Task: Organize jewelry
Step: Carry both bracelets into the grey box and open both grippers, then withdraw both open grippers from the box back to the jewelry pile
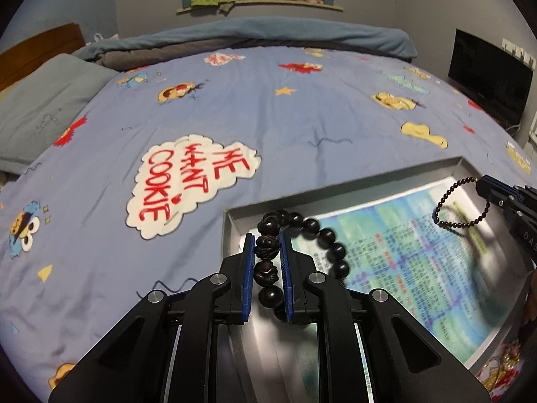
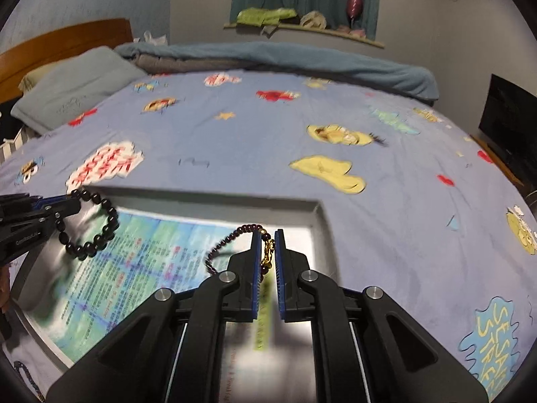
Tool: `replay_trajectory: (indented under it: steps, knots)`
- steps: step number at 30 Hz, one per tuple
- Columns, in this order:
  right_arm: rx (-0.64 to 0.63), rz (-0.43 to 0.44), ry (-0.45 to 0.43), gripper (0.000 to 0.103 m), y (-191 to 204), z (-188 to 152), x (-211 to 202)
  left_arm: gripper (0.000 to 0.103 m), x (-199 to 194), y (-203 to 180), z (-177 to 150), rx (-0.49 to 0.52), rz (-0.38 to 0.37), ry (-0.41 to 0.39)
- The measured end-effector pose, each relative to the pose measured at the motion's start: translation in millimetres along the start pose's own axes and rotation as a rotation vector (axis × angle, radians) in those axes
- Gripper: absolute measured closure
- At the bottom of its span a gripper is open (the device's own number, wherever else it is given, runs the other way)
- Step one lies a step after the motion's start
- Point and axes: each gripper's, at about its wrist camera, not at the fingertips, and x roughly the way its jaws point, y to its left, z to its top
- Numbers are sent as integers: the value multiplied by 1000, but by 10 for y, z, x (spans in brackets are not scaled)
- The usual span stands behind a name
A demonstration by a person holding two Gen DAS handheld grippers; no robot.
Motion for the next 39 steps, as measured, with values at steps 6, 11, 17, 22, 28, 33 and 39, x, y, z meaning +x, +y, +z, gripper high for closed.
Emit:
replay_trajectory:
  steps: [6, 11, 17, 22, 28, 33, 39]
  knots:
    - [21, -3, 28, 95, -12, -25, 60, 87, 30, -59, -32, 34, 22, 11]
    - [19, -1, 27, 88, -5, -14, 45, 77, 33, -62, -40, 34, 34, 17]
    - [30, 7, 10, 70, -24, 16, -45, 69, -85, -84, -58, 30, 30, -18]
    - [33, 2, -29, 46, -39, 33, -237, 37, -256, -101, -74, 21, 37, -69]
    - [40, -29, -72, 5, -70, 32, -454, 14, -465, -111, -98, -2, 67, -113]
    - [65, -36, -87, 6, -131, 9, -616, 9, -582, -73, -158, -19, 78, -105]
    - [74, -52, -86, 6, -196, -63, -791, 8, -755, -87, -316, 31, 119, -105]
